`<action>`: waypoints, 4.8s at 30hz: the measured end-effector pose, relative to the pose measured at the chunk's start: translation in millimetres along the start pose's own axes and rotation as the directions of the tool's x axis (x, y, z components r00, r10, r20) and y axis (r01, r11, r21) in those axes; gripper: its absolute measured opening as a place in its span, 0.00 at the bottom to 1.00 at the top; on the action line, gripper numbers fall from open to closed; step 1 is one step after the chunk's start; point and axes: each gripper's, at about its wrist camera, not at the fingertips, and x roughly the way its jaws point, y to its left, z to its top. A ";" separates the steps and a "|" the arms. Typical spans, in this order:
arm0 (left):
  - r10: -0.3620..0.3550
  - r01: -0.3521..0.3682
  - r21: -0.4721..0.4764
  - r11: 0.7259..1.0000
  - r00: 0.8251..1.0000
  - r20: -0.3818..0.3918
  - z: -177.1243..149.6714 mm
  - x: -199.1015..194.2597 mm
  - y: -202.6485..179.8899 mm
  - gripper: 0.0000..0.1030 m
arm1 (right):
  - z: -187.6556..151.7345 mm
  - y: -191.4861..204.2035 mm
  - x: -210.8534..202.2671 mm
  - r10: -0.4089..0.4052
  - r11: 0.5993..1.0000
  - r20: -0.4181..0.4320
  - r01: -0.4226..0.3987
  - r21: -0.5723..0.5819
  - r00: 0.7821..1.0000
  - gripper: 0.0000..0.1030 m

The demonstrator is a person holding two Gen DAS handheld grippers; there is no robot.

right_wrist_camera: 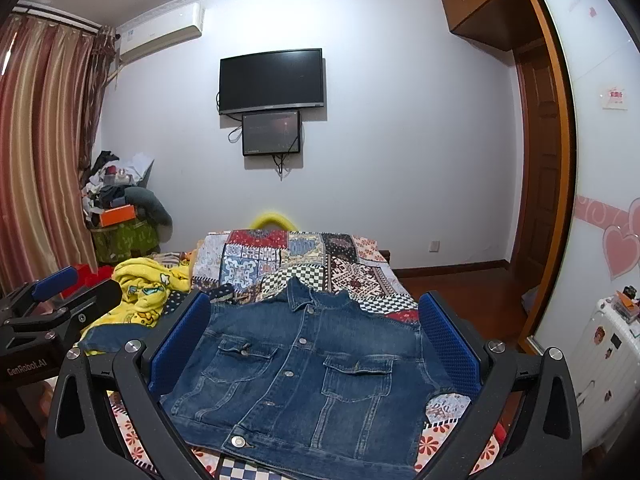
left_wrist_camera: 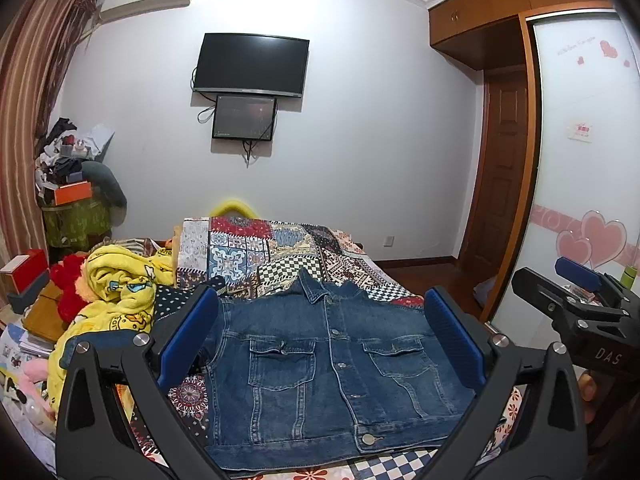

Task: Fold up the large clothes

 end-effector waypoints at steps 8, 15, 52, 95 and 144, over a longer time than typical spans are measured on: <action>0.049 -0.050 -0.028 0.998 0.998 -0.039 0.4 29.5 29.7 1.00 | 1.1 6.2 23.7 0.012 0.999 -0.035 -0.014 -0.036 0.999 1.00; 0.160 -0.167 -0.067 0.984 0.982 -0.098 -5.0 67.8 83.9 1.00 | -3.3 5.1 65.7 0.024 0.999 -0.095 -0.028 -0.036 0.995 1.00; 0.088 -0.566 -0.617 0.547 0.772 -0.630 -197.1 198.6 418.4 0.50 | -87.9 -56.0 280.3 0.193 0.972 -0.640 -0.054 0.230 0.743 1.00; -0.126 0.209 0.051 0.977 0.749 -0.651 -80.1 377.8 -40.1 0.06 | -70.9 -161.1 231.2 0.128 0.964 -0.588 0.038 0.262 0.799 1.00; 0.090 -0.185 -0.052 0.981 0.679 -0.728 -170.9 305.0 191.3 0.90 | -114.6 49.2 343.7 0.080 0.892 -0.749 -0.382 -0.240 0.657 0.63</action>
